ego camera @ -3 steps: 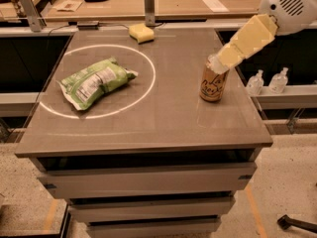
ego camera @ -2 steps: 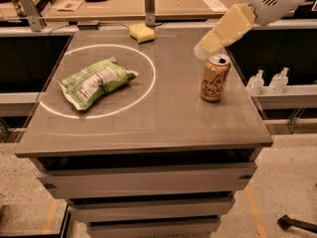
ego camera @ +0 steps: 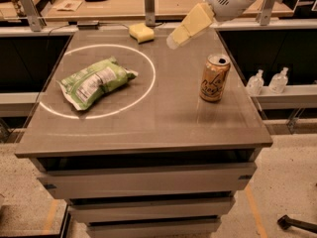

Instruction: Move sponge near green jalapeno chip bag

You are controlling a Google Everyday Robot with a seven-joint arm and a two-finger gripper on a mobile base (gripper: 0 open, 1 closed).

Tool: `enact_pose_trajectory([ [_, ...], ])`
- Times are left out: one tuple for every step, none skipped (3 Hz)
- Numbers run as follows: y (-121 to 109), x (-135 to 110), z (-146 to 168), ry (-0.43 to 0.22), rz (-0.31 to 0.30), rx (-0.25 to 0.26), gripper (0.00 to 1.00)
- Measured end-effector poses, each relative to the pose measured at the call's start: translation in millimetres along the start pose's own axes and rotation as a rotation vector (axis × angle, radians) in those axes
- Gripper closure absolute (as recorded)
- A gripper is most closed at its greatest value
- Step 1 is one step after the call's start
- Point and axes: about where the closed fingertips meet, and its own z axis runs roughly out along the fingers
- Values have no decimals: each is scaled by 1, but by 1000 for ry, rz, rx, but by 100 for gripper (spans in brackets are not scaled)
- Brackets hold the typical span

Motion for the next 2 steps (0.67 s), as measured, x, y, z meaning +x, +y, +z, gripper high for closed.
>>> enact_pose_trajectory([
  [-9, -25, 36, -14, -2, -14, 0],
  [-27, -69, 81, -55, -24, -7, 0],
])
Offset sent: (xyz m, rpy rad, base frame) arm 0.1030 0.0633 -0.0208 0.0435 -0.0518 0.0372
